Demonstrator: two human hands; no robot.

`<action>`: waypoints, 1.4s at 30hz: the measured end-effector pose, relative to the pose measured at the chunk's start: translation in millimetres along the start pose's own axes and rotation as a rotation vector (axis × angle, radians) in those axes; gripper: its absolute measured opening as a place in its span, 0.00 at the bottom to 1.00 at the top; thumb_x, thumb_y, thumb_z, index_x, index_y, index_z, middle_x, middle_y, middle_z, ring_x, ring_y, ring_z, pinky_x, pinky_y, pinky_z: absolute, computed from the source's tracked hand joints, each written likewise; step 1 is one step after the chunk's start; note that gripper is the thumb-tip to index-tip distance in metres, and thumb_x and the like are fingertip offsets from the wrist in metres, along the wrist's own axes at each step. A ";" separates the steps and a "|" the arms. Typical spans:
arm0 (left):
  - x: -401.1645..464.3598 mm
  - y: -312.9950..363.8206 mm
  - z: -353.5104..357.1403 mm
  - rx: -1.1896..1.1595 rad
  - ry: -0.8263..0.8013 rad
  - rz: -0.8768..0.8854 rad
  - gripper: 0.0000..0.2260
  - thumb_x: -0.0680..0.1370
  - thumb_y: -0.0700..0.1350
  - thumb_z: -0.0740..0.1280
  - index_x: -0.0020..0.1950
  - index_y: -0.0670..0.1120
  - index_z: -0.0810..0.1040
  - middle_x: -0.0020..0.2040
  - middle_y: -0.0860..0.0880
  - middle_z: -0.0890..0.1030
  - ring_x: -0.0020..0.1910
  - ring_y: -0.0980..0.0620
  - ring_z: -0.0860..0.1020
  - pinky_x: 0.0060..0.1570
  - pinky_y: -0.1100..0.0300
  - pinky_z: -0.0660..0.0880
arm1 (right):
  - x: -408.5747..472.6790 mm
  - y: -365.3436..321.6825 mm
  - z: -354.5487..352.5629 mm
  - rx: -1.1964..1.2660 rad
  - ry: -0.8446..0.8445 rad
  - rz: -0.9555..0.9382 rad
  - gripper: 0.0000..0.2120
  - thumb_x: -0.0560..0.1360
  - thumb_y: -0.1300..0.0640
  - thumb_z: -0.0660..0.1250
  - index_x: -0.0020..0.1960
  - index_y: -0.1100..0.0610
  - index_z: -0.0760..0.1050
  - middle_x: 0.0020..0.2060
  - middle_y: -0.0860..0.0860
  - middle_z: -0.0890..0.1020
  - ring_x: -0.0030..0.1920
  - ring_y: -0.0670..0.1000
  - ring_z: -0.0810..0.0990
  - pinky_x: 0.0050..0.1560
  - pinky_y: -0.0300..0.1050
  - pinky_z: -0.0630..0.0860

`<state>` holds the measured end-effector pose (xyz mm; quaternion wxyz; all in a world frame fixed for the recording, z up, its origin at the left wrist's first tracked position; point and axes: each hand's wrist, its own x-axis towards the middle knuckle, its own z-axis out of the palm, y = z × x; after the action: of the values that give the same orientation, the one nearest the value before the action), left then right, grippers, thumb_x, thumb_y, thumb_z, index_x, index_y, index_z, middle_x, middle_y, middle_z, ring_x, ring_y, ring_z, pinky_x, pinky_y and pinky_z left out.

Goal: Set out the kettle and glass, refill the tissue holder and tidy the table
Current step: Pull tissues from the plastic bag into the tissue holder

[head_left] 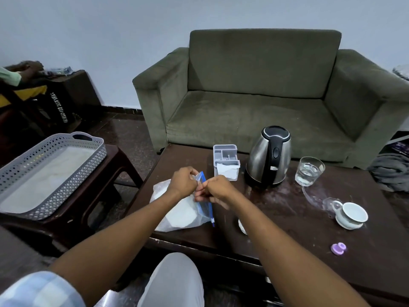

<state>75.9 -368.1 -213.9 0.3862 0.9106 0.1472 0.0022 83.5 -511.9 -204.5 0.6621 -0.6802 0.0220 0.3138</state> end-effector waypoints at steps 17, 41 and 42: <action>-19.7 -12.3 -16.0 -0.310 -0.161 -0.011 0.14 0.78 0.32 0.69 0.62 0.39 0.78 0.32 0.45 0.78 0.25 0.49 0.77 0.26 0.60 0.75 | 36.7 56.0 33.9 -1.063 0.081 0.019 0.22 0.74 0.47 0.76 0.62 0.58 0.77 0.52 0.55 0.80 0.56 0.56 0.82 0.49 0.42 0.71; -21.0 -48.3 -29.8 -0.397 -0.092 0.073 0.14 0.78 0.34 0.73 0.63 0.39 0.80 0.34 0.43 0.79 0.29 0.51 0.76 0.31 0.59 0.73 | 25.5 45.6 26.1 -0.686 0.276 -0.200 0.05 0.71 0.61 0.67 0.39 0.59 0.82 0.38 0.53 0.86 0.42 0.55 0.84 0.45 0.47 0.82; -20.2 -51.5 -31.1 -0.385 -0.075 0.078 0.13 0.77 0.34 0.73 0.62 0.40 0.81 0.33 0.44 0.80 0.28 0.51 0.76 0.32 0.59 0.73 | 21.6 41.1 22.1 -0.672 0.323 -0.243 0.06 0.70 0.60 0.67 0.40 0.57 0.83 0.39 0.52 0.87 0.43 0.55 0.85 0.49 0.47 0.82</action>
<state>39.2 -317.8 -226.1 0.5582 0.8243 0.0940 0.0115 73.7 -488.4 -249.2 0.4230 -0.8973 -0.0588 0.1116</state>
